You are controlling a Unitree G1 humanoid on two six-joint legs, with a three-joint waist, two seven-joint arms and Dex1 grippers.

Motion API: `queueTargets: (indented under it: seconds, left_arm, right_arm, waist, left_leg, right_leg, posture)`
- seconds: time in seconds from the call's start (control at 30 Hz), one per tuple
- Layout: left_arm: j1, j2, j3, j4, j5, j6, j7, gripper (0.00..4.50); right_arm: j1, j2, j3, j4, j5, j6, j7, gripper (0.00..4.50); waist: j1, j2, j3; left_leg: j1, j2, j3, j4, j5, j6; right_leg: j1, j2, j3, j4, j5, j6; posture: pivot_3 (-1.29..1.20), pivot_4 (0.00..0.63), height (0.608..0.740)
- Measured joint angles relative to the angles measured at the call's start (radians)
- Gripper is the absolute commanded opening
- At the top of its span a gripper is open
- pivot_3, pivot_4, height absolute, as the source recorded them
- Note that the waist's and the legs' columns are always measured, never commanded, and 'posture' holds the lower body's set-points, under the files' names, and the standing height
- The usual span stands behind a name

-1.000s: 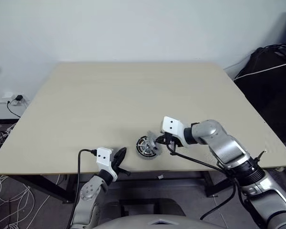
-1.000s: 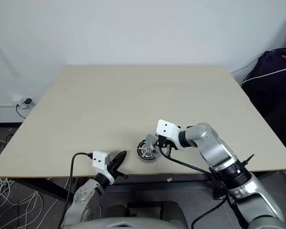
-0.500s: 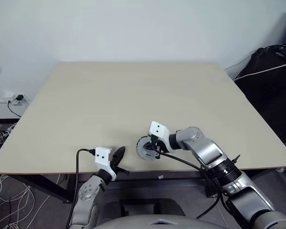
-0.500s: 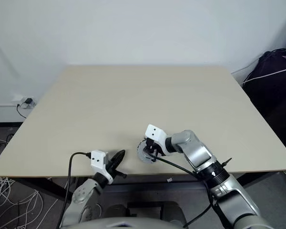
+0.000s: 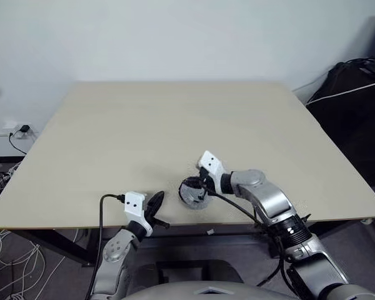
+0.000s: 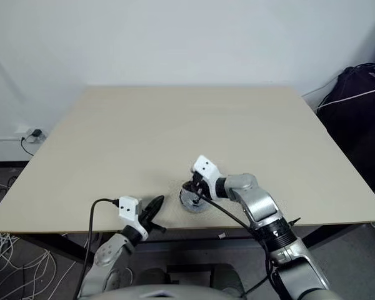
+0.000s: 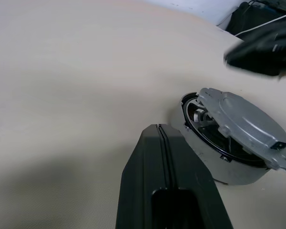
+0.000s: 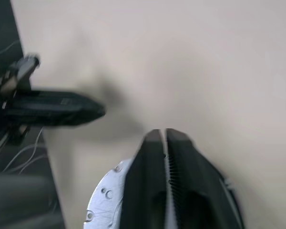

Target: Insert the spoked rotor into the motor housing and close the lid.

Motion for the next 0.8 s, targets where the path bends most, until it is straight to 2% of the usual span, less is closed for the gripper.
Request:
queueTargets:
  seconds: [0.37,0.8]
  left_arm:
    - [-0.002,0.000,0.000,-0.004,0.000,0.014,-0.004,0.00]
    - [0.000,0.000,0.003,-0.004,-0.001,0.014,-0.004,0.00]
  right_arm:
    - [0.029,-0.040,-0.002,0.007,0.030,-0.008,0.038,4.48]
    - [0.021,-0.090,0.025,0.076,0.042,-0.069,0.163,4.48]
  waist:
    - [-0.002,0.000,0.000]
    - [-0.002,0.000,0.000]
  left_leg:
    - [0.000,0.000,0.000,0.000,0.000,0.000]
    - [0.000,0.000,0.000,0.000,0.000,0.000]
  right_leg:
    - [0.000,0.000,0.000,0.000,0.000,0.000]
    - [0.000,0.000,0.000,0.000,0.000,0.000]
  posture:
    - [0.00,0.000,0.740]
    - [0.00,0.000,0.740]
